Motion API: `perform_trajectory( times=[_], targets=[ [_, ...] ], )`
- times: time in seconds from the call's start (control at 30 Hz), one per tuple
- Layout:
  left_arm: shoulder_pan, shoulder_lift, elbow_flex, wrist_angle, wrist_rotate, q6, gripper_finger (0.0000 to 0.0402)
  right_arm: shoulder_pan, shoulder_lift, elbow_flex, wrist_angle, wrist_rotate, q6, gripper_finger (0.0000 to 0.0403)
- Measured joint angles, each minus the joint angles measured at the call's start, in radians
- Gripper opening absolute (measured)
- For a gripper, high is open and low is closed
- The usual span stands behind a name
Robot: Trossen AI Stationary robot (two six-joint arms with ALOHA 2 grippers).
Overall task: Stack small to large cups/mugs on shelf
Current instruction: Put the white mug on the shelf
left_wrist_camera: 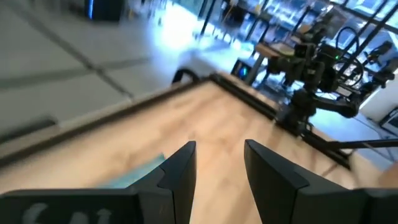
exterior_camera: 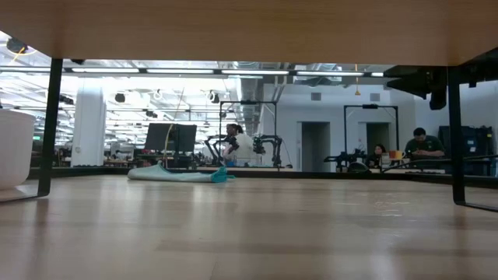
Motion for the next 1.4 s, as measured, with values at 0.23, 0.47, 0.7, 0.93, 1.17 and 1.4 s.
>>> perform_trajectory(
  times=[0.23,0.47,0.7,0.93,1.17,1.4],
  targets=[
    [-0.050,0.056,0.240,-0.456,-0.062,-0.045,0.0110,0.000,0.000,0.000,0.000,0.000,0.024,0.0186],
    [-0.069,0.160,0.415,-0.729,-0.010,-0.038,0.0059,0.000,0.000,0.000,0.000,0.000,0.044,0.0186],
    [-0.070,0.223,0.446,-0.899,0.169,-0.189,0.0039,0.000,0.000,0.000,0.000,0.000,0.046,0.0186],
    [-0.070,0.232,0.446,-0.936,0.113,-0.142,0.0053,0.000,0.000,0.000,0.000,0.002,0.046,0.0186],
    [-0.070,0.233,0.446,-0.933,0.170,-0.097,0.0122,0.000,0.000,0.000,0.000,0.004,0.050,0.0186],
    [-0.069,0.228,0.446,-0.929,0.183,-0.196,0.0178,0.000,0.000,0.000,0.000,0.004,0.049,0.0186]
  ],
)
